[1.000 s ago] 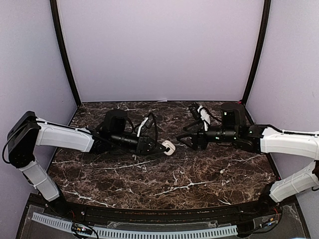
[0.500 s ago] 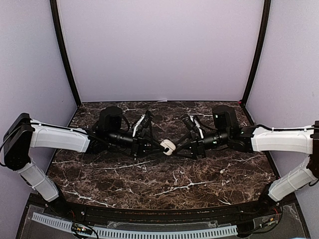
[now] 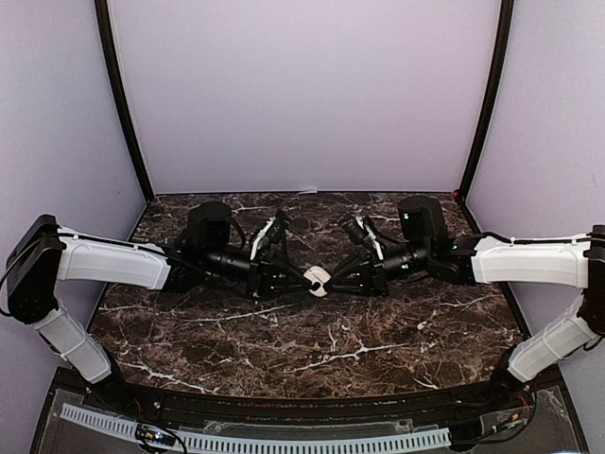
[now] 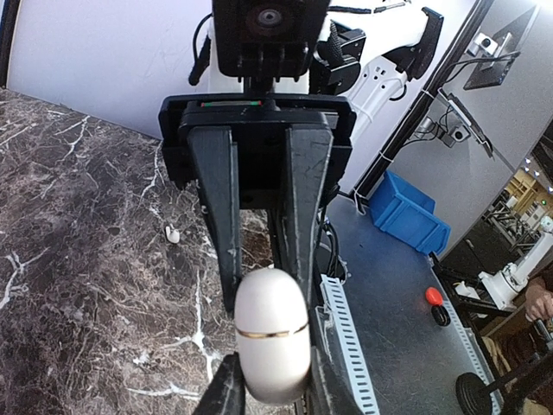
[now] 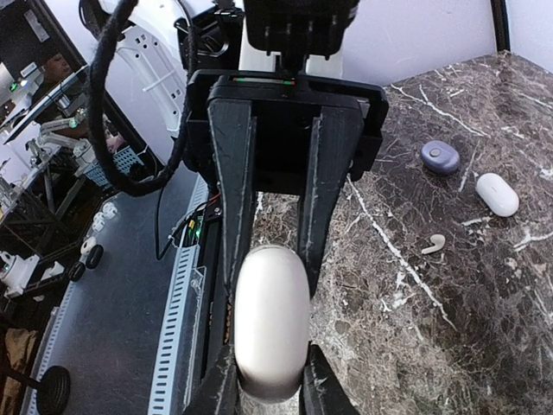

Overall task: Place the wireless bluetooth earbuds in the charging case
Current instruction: Pass from the left arm to the right

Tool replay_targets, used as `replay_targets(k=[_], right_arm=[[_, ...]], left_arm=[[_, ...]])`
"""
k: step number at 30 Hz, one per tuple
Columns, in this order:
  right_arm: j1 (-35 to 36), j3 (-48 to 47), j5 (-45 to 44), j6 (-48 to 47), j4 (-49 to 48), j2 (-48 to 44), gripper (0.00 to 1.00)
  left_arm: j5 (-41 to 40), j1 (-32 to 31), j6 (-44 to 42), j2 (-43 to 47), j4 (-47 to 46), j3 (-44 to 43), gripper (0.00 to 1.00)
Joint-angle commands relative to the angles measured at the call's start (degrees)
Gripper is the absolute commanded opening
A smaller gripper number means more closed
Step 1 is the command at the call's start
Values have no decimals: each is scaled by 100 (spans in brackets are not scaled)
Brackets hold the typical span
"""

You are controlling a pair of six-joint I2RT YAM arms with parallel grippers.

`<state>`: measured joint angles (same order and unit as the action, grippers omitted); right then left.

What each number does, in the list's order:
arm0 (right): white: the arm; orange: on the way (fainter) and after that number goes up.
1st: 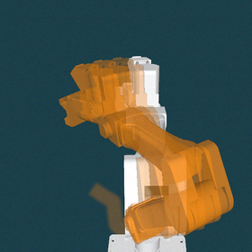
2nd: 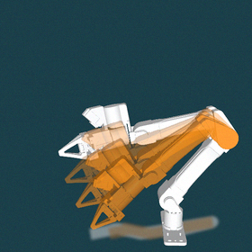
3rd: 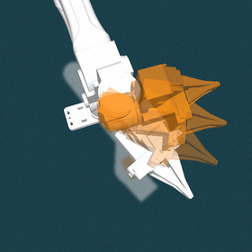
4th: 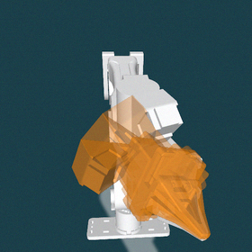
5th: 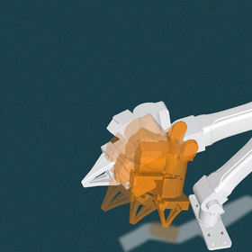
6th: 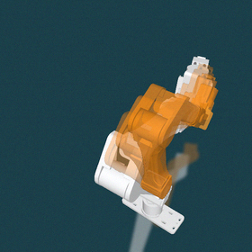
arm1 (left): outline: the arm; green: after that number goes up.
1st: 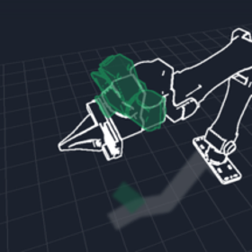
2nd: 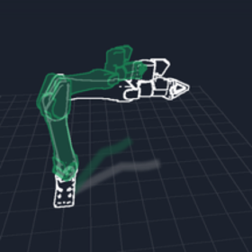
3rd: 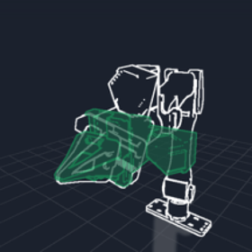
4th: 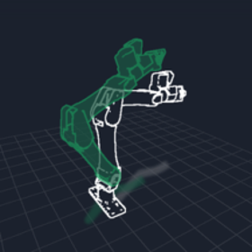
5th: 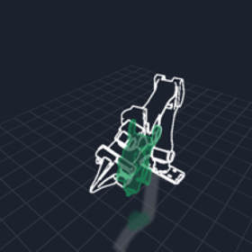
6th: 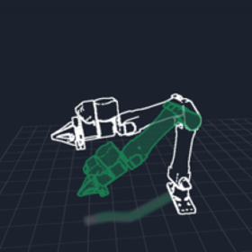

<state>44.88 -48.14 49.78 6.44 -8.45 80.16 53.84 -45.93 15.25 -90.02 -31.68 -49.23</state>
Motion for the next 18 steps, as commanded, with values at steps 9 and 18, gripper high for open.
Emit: replay_targets(k=[9, 18], right_arm=[[3, -152, 51, -18, -61, -17, 11], [3, -144, 5, 48, -144, 35, 11]], left_arm=[[0, -29, 21, -142, 18, -120, 56], [-93, -77, 71, -269, 50, -241, 48]])
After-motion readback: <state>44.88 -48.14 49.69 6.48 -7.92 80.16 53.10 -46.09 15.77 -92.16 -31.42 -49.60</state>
